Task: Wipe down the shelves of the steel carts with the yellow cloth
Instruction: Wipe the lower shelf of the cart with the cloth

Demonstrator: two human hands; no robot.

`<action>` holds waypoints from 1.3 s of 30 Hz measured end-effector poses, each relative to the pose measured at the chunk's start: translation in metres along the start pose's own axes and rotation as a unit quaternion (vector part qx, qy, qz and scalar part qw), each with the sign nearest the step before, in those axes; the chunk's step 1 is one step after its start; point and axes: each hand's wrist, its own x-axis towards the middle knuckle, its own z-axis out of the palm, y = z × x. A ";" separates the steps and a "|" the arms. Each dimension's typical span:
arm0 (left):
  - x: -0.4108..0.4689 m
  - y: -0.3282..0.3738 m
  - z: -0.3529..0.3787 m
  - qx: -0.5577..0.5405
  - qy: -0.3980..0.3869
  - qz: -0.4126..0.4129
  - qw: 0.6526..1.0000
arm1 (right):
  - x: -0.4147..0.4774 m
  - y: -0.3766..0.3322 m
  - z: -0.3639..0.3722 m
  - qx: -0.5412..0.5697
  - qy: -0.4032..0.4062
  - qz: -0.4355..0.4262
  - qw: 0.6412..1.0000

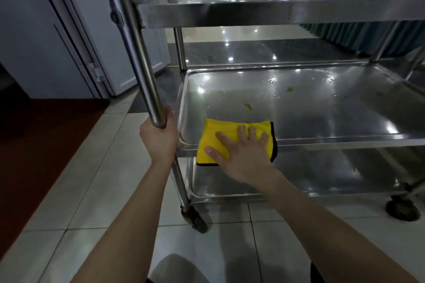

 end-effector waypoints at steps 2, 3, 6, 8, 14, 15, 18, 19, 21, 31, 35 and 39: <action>0.003 -0.001 0.002 -0.016 -0.004 -0.002 1.000 | 0.017 0.007 -0.003 0.027 -0.031 0.013 0.999; 0.002 -0.001 0.004 -0.023 -0.006 -0.004 1.000 | 0.030 0.014 -0.004 0.039 -0.047 0.024 0.998; 0.000 -0.002 0.008 -0.047 -0.008 0.002 0.999 | 0.085 0.041 -0.007 0.057 -0.093 0.069 0.992; 0.000 -0.007 0.010 -0.062 -0.009 -0.003 0.998 | 0.128 0.055 -0.008 0.045 -0.113 0.086 0.989; 0.002 -0.012 0.010 -0.064 0.013 -0.011 0.998 | 0.214 0.010 -0.003 0.035 -0.105 0.026 0.993; 0.003 -0.011 0.011 -0.060 0.016 -0.013 0.998 | 0.215 -0.001 -0.002 0.036 -0.106 0.012 0.994; 0.005 -0.009 0.010 -0.057 0.020 -0.022 0.998 | 0.187 -0.022 0.004 0.039 -0.111 -0.030 0.993; 0.005 -0.007 0.009 -0.057 0.020 -0.026 0.998 | 0.170 -0.027 0.008 0.037 -0.107 -0.048 0.992; 0.004 -0.005 0.008 -0.059 0.016 -0.033 0.998 | 0.132 -0.031 0.012 0.033 -0.101 -0.079 0.991; -0.010 0.006 0.002 -0.062 -0.018 -0.059 0.996 | 0.097 0.082 -0.004 0.025 -0.127 0.035 0.991; -0.016 0.007 0.003 -0.067 -0.012 -0.050 0.996 | 0.156 0.046 -0.006 0.030 -0.116 0.039 0.992; -0.012 0.000 0.003 -0.052 -0.007 -0.044 0.998 | 0.199 -0.024 -0.005 0.034 -0.103 -0.011 0.994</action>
